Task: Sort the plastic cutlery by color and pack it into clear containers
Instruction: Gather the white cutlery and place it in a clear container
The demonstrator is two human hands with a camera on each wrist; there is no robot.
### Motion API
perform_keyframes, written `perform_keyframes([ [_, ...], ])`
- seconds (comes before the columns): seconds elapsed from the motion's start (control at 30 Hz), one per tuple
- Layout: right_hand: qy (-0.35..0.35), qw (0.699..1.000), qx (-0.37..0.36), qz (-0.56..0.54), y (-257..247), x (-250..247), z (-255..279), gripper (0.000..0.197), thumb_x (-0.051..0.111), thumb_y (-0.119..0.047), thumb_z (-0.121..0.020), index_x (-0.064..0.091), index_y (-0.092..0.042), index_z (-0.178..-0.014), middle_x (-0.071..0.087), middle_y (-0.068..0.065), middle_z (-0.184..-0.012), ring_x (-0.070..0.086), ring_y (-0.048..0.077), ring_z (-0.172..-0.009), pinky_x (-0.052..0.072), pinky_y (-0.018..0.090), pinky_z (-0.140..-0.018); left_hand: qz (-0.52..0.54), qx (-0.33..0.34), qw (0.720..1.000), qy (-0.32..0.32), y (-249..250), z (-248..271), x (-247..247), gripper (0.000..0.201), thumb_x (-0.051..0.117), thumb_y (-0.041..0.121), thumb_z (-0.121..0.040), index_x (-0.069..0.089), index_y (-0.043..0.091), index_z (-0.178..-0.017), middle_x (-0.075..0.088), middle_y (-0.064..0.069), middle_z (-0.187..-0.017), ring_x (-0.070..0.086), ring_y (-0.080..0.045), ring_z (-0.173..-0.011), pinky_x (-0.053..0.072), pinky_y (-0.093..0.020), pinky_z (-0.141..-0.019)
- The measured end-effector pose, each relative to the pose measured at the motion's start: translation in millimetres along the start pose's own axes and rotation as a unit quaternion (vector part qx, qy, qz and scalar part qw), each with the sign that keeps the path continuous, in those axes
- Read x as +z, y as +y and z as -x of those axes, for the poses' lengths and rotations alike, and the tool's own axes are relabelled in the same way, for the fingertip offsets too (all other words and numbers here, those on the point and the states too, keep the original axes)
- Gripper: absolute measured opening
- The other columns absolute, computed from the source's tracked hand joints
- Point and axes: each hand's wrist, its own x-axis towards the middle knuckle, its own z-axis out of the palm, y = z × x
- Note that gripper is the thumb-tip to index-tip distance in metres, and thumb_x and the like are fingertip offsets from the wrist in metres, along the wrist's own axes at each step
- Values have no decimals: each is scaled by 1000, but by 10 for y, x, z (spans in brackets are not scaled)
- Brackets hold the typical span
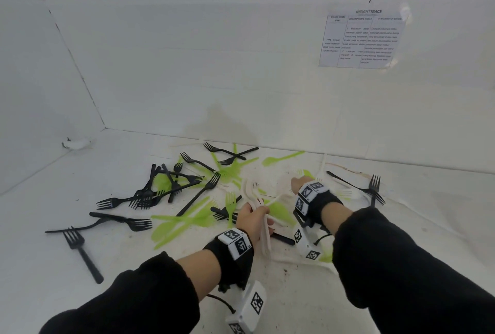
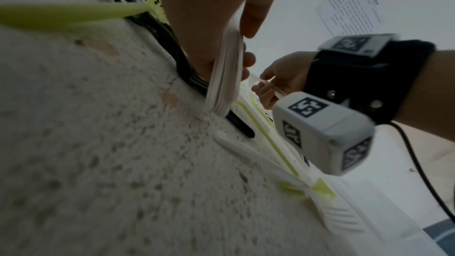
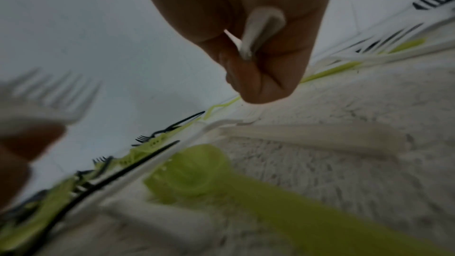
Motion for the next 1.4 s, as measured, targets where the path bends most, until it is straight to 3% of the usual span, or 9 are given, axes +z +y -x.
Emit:
perform_keyframes([
  [0.2, -54, 994, 2, 91, -19, 98, -91, 53, 59, -27, -90, 45, 3, -131, 46, 19, -138, 45, 30, -128, 38, 34, -100, 4, -21, 1000, 7, 73, -141, -14, 7, 48, 0, -88, 48, 2, -94, 47, -14, -70, 49, -22, -54, 45, -29, -47],
  [0.3, -67, 990, 1, 124, -2, 74, -171, 44, 58, -21, -89, 50, 0, -126, 48, 16, -136, 47, 29, -125, 41, 28, -75, 5, -26, 1000, 7, 81, -223, -5, 4, 51, 1, -88, 48, 4, -88, 48, -13, -72, 49, -21, -56, 46, -29, -49],
  [0.4, -58, 990, -14, 131, -20, 52, -228, 15, 63, -29, -86, 55, -17, -80, 58, 14, -113, 54, 22, -96, 46, 25, -76, 4, -31, 999, 5, 71, -282, 36, 4, 52, 1, -89, 50, 4, -92, 50, -13, -74, 51, -21, -60, 47, -31, -51],
  [0.5, -83, 974, -31, 208, 32, 92, -245, 36, 61, -40, -86, 42, -26, -58, 55, 5, -89, 50, 18, -77, 45, 29, -77, -2, -37, 999, 8, 62, -334, 80, 11, 52, 2, -90, 50, 4, -100, 52, -13, -77, 53, -21, -63, 48, -32, -51],
  [0.7, -66, 965, -76, 241, 6, 29, -263, 37, 52, -21, -93, 52, 0, -124, 52, 18, -130, 51, 31, -118, 43, 35, -94, 1, -38, 999, 1, 85, -396, 144, 15, 49, 1, -90, 50, 2, -105, 49, -13, -74, 50, -22, -60, 45, -32, -51],
  [0.97, -77, 961, -91, 249, 58, 127, -264, 50, 54, -42, -90, 53, 0, -115, 54, 12, -111, 54, 29, -108, 39, 29, -78, -12, -30, 999, 3, 25, -413, 105, 15, 49, 3, -90, 52, 5, -105, 52, -13, -75, 52, -20, -58, 48, -28, -47],
  [1.13, -76, 950, -90, 290, 78, 190, -226, 30, 63, -29, -83, 43, -13, -65, 45, 0, -68, 50, 19, -80, 37, 22, -52, 5, -24, 1000, 7, -1, -415, 105, 9, 48, 4, -91, 51, 3, -83, 50, -11, -69, 49, -22, -55, 45, -29, -49],
  [1.27, -60, 963, -101, 244, 64, 93, -176, 23, 55, -26, -90, 54, -5, -98, 55, 8, -97, 52, 24, -92, 41, 25, -68, 20, -21, 1000, 5, -37, -424, 104, 19, 47, 5, -93, 49, 6, -75, 50, -11, -69, 49, -22, -57, 46, -30, -51],
  [1.4, -49, 989, -123, 71, 92, 35, -72, 18, 65, -25, -82, 51, -16, -80, 53, -3, -77, 51, 13, -65, 34, 20, -51, 46, -10, 999, 2, -59, -425, 111, 20, 47, 11, -97, 50, 8, -77, 52, -8, -74, 54, -19, -62, 51, -30, -49],
])
